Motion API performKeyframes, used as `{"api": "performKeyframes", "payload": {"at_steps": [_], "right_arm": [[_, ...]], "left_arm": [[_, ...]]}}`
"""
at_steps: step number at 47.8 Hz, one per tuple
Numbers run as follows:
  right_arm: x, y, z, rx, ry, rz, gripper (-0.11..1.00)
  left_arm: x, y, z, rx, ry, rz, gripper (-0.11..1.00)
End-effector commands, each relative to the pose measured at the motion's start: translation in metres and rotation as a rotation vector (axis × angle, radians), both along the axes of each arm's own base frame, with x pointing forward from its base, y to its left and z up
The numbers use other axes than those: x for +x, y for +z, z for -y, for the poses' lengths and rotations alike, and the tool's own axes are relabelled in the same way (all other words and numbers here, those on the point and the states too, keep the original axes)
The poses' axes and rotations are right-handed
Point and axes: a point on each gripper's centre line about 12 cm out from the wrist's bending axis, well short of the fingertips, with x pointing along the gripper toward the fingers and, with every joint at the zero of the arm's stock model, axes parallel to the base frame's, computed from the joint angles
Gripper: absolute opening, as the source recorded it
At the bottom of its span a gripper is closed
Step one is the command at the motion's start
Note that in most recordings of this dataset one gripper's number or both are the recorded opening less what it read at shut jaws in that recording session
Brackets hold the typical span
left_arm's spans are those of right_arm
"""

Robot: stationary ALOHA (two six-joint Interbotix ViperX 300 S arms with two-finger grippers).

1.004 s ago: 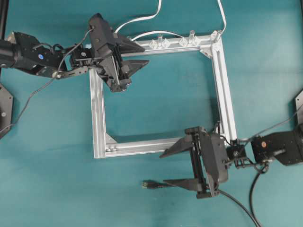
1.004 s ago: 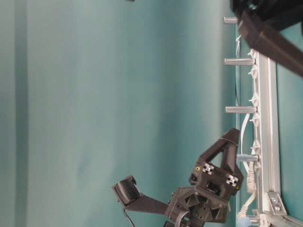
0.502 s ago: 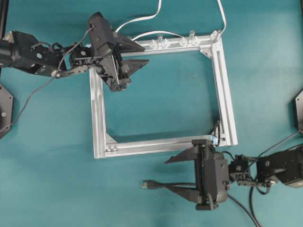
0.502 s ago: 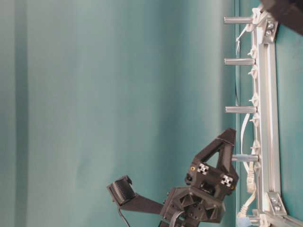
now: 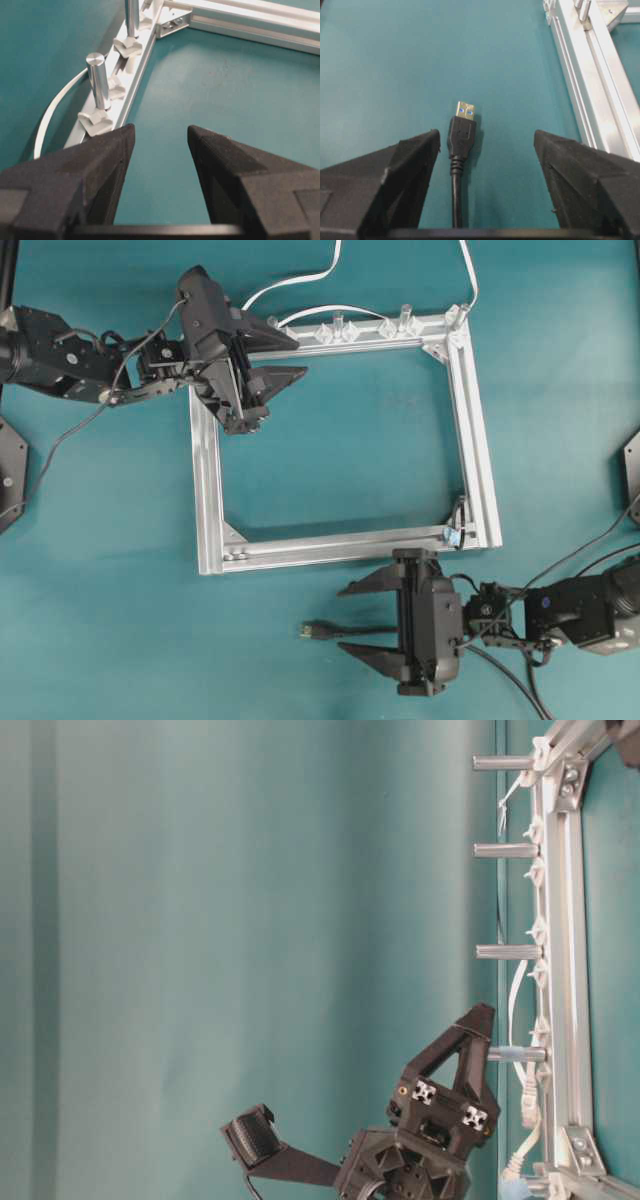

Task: Insert the wire through the string loop located on the right side.
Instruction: 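Close the right gripper on the USB cable just behind the plug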

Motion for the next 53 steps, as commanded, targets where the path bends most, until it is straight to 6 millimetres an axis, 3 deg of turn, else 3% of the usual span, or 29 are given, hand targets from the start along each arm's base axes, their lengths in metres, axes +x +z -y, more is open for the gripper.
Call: {"api": "performKeyframes", "payload": {"at_steps": [1,38,53], "right_arm": [[0.004,0.009,-0.005,0.005,0.004,0.031,0.86],[0.008,-0.026,-0.017,-0.028,0.036,-0.058,0.86],[0.008,-0.030,-0.016,-0.034,0.036,-0.068,0.79]], "left_arm": [[0.002,0.013,0.000,0.018,-0.007,0.036,0.58],[0.001,0.008,0.000,0.014,-0.006,0.021,0.58],[0.001,0.007,0.000,0.007,-0.003,0.022,0.58]]}}
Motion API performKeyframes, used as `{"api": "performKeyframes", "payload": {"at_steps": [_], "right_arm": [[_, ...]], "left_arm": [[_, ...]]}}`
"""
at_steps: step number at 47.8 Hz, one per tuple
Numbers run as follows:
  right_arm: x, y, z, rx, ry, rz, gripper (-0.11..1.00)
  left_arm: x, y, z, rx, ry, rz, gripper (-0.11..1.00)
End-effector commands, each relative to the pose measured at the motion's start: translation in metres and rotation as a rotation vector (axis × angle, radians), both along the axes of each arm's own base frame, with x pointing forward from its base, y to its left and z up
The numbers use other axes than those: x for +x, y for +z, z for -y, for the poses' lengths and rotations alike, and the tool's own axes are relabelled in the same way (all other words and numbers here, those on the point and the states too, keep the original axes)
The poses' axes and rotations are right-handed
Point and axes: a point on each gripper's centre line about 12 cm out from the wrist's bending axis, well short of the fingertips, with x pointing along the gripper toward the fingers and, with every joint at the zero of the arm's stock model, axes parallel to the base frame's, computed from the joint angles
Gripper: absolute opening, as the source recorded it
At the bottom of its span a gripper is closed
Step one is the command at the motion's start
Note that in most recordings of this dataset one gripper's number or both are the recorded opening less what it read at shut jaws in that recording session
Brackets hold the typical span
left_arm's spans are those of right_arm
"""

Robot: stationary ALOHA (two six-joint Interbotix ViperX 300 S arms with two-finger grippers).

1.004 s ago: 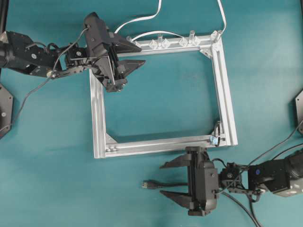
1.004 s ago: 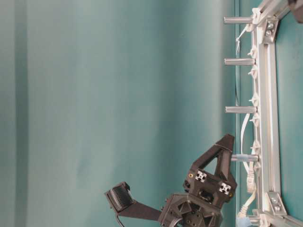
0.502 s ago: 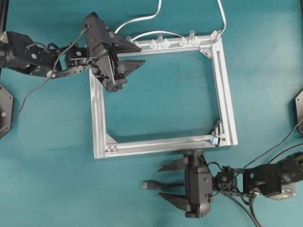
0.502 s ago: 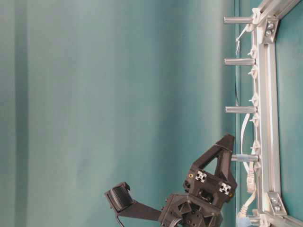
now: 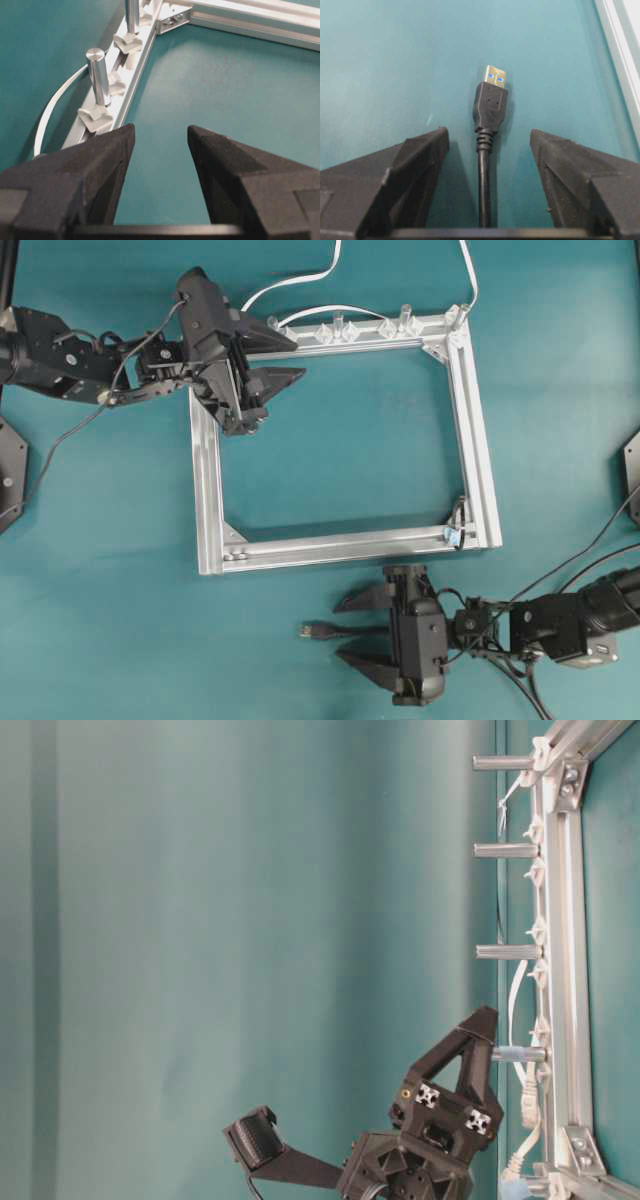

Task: Insert the wire through the string loop located on the right side.
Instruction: 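Close the right gripper on the USB cable just behind the plug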

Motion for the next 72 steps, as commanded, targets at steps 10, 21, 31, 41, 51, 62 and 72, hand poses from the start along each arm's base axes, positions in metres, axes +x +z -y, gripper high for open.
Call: {"api": "performKeyframes", "payload": {"at_steps": [10,21,31,41,51,62,72], "right_arm": [[0.003,0.006,-0.001,0.012,0.000,0.008,0.62],[0.001,0.002,-0.002,0.018,0.012,-0.029,0.12],[0.000,0.000,-0.004,0.022,0.021,-0.054,0.12],[0.002,0.001,-0.005,0.025,0.021,-0.050,0.12],[0.002,0.011,-0.005,0.033,0.025,-0.033,0.12],[-0.001,0.039,-0.003,0.013,0.068,-0.020,0.12],[-0.001,0.059,0.001,-0.008,0.100,-0.011,0.12]], "left_arm": [[0.002,0.008,0.001,0.005,-0.004,0.027,0.57],[0.004,0.008,0.007,0.004,-0.021,0.028,0.57],[0.005,0.009,0.011,0.003,-0.029,0.030,0.57],[0.005,0.011,0.012,0.006,-0.034,0.035,0.57],[0.006,0.011,0.014,0.005,-0.039,0.035,0.57],[0.006,0.011,0.016,0.004,-0.045,0.034,0.57],[0.006,0.011,0.017,0.003,-0.046,0.036,0.57]]}}
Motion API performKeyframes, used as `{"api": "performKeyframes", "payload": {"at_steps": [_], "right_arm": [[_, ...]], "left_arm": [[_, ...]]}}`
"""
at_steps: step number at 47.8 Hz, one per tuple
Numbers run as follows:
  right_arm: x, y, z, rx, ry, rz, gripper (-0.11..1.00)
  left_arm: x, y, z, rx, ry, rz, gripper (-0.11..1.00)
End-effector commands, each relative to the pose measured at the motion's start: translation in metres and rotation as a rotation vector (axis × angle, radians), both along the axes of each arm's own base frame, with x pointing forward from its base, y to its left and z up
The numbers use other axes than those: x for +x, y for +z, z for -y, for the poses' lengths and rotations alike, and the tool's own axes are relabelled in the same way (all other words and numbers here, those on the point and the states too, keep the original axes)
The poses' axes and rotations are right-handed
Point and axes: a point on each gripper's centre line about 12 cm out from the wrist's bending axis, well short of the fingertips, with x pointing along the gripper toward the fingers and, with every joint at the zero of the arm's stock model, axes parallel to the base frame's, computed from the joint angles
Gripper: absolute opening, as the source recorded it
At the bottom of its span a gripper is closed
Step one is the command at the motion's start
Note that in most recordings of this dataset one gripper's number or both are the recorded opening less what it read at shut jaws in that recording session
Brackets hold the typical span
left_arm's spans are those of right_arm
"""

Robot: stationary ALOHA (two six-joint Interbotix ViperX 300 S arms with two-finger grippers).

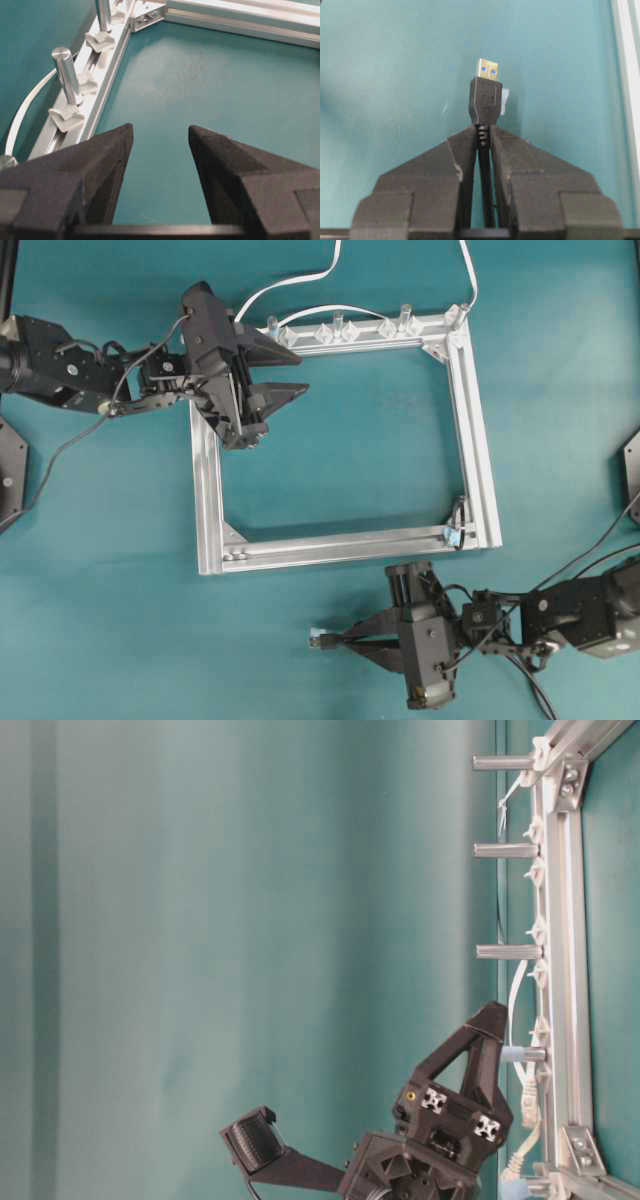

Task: Insert the wire through the string loop located on the right side.
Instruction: 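Close the right gripper on the USB cable just behind the plug, then lift the cable and carry it to the black zip-tie loop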

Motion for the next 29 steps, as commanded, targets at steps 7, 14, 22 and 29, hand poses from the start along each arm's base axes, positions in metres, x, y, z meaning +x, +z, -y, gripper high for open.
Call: {"api": "performKeyframes", "payload": {"at_steps": [7,14,22,29], "right_arm": [[0.005,0.035,0.004,0.035,-0.004,0.067,0.12],[0.006,0.037,0.007,0.042,-0.003,0.057,0.12],[0.004,0.034,0.006,0.040,0.009,0.035,0.12],[0.003,0.035,0.006,0.039,0.012,0.033,0.12]], "left_arm": [[0.002,0.012,0.002,0.004,-0.005,0.037,0.57],[0.002,0.012,0.002,0.003,-0.004,0.037,0.57],[0.002,0.012,0.002,0.003,-0.004,0.037,0.57],[0.002,0.012,0.002,0.004,-0.006,0.037,0.57]]}}
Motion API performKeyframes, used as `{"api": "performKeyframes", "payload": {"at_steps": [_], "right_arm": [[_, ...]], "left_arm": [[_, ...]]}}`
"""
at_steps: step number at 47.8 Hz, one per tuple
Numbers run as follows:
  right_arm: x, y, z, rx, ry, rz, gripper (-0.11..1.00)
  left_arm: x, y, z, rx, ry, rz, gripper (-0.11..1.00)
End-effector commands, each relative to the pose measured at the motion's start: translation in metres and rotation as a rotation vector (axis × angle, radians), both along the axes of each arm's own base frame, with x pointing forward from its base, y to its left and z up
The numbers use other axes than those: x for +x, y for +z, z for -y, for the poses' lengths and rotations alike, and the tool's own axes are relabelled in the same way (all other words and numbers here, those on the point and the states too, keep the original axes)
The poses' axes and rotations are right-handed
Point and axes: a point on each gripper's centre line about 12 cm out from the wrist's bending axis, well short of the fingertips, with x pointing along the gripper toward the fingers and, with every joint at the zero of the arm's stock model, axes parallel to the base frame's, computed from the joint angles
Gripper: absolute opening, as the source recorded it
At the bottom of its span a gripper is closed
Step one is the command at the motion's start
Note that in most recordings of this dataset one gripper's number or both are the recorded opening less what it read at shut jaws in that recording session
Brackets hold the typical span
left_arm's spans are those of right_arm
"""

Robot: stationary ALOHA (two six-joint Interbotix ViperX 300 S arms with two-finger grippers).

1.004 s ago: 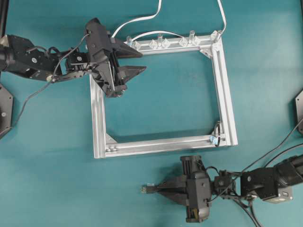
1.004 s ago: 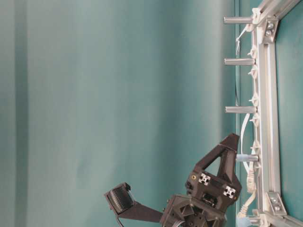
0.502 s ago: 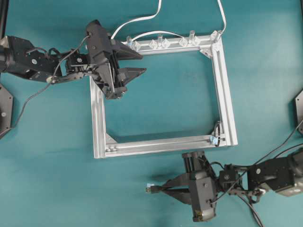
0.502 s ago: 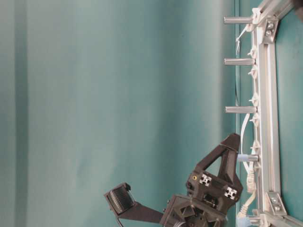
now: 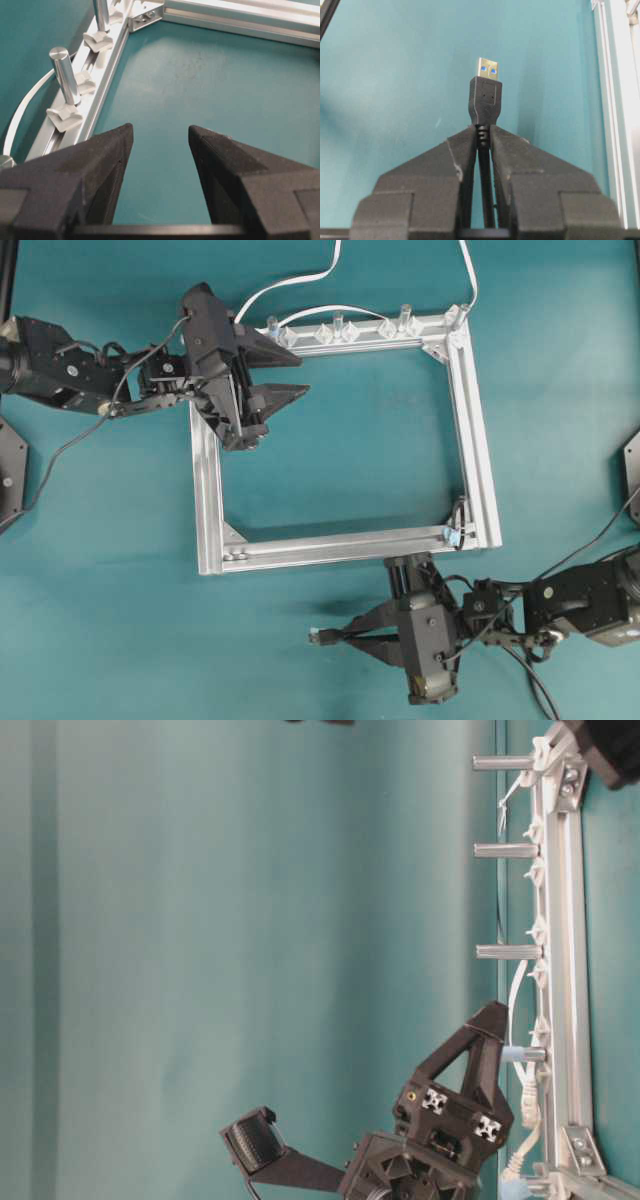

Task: Insert the wire through the string loop located on the right side.
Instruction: 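Lift the cable and carry it to the black zip-tie loop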

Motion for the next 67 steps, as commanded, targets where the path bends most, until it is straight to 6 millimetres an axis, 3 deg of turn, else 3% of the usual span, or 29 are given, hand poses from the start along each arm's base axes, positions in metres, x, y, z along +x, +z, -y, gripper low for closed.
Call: {"api": "performKeyframes", "payload": {"at_steps": [1,9,34,67], "right_arm": [[0.001,0.017,-0.001,0.016,0.004,0.040,0.12],[-0.009,0.019,0.003,0.014,0.009,0.037,0.12],[-0.090,0.023,0.018,-0.007,0.092,-0.004,0.12],[-0.175,0.019,0.071,0.000,0.116,-0.022,0.12]], "left_arm": [[0.002,0.012,0.001,0.004,-0.002,0.037,0.57],[0.002,0.012,0.001,0.005,-0.002,0.037,0.57],[-0.001,0.004,0.002,-0.020,-0.005,-0.045,0.57],[-0.005,-0.003,0.003,-0.033,-0.008,-0.099,0.57]]}}
